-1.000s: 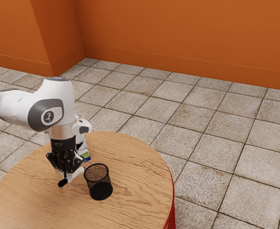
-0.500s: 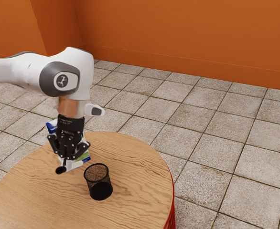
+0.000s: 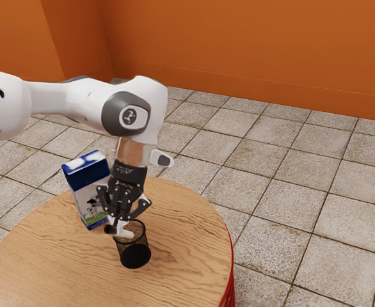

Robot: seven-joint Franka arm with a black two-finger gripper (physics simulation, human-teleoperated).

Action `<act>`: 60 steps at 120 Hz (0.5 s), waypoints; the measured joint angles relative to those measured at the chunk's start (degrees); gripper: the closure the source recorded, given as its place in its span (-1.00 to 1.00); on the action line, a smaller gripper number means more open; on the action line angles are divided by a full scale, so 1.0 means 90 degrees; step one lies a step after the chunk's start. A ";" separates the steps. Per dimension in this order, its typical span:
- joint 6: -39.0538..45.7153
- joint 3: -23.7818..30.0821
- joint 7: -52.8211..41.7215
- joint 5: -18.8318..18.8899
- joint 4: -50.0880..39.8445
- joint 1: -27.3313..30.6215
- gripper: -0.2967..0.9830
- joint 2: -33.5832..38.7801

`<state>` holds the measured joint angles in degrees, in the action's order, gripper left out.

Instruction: Put the marker into the pen holder.

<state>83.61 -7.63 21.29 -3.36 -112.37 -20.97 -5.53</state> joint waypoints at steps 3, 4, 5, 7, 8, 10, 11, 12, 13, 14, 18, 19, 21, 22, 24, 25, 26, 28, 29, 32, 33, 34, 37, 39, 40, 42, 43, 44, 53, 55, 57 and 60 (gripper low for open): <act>0.0028 -0.0001 -0.0016 0.0002 0.0030 0.0033 0.69 -0.0063; 0.0037 -0.0001 -0.0022 0.0003 0.0038 0.0046 0.69 -0.0081; 0.0047 -0.0003 -0.0028 0.0005 0.0044 0.0058 0.69 -0.0099; 0.0068 -0.0004 -0.0042 0.0008 0.0056 0.0086 0.69 -0.0132; 0.0079 -0.0004 -0.0049 0.0010 0.0061 0.0100 0.69 -0.0147; 0.0101 -0.0007 -0.0066 0.0014 0.0079 0.0125 0.69 -0.0181; 0.0112 -0.0008 -0.0075 0.0016 0.0096 0.0136 0.69 -0.0201; 0.0123 -0.0009 -0.0083 0.0017 0.0111 0.0146 0.69 -0.0219; 0.0133 -0.0010 -0.0093 0.0019 0.0140 0.0155 0.69 -0.0249; 0.0143 -0.0011 -0.0102 0.0021 0.0165 0.0163 0.69 -0.0275; 0.0179 -0.0013 -0.0140 0.0030 0.0291 0.0179 0.69 -0.0392; 0.0188 -0.0014 -0.0150 0.0032 0.0327 0.0181 0.69 -0.0425; 0.0204 -0.0014 -0.0171 0.0036 0.0400 0.0184 0.69 -0.0495; 0.0211 -0.0015 -0.0182 0.0038 0.0437 0.0184 0.69 -0.0531; 0.0226 -0.0015 -0.0203 0.0041 0.0506 0.0186 0.69 -0.0600; 0.0234 -0.0015 -0.0215 0.0042 0.0542 0.0188 0.69 -0.0639; 0.0242 -0.0016 -0.0227 0.0043 0.0572 0.0189 0.69 -0.0672; 0.0259 -0.0018 -0.0251 0.0045 0.0626 0.0192 0.69 -0.0733; 0.0268 -0.0019 -0.0264 0.0047 0.0649 0.0196 0.69 -0.0762; 0.0291 -0.0022 -0.0300 0.0052 0.0699 0.0219 0.69 -0.0831; 0.0298 -0.0024 -0.0313 0.0053 0.0710 0.0228 0.69 -0.0852; 0.0305 -0.0025 -0.0326 0.0054 0.0719 0.0237 0.69 -0.0870; 0.0329 -0.0030 -0.0365 0.0057 0.0742 0.0262 0.69 -0.0916; 0.0345 -0.0032 -0.0391 0.0059 0.0751 0.0275 0.69 -0.0943; 0.0353 -0.0032 -0.0403 0.0060 0.0754 0.0280 0.69 -0.0955; 0.0374 -0.0034 -0.0429 0.0063 0.0760 0.0288 0.69 -0.0979; 0.0386 -0.0036 -0.0442 0.0064 0.0760 0.0291 0.69 -0.0989; 0.0398 -0.0037 -0.0455 0.0065 0.0760 0.0294 0.67 -0.0999; 0.0495 -0.0047 -0.0568 0.0043 0.0748 0.0328 0.42 -0.1050; 0.0512 -0.0048 -0.0591 0.0034 0.0747 0.0331 0.36 -0.1054; 0.0527 -0.0048 -0.0614 0.0026 0.0748 0.0333 0.30 -0.1057; 0.0548 -0.0049 -0.0647 0.0016 0.0750 0.0335 0.21 -0.1061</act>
<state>88.55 -8.07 15.47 -3.21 -105.61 -17.96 -15.08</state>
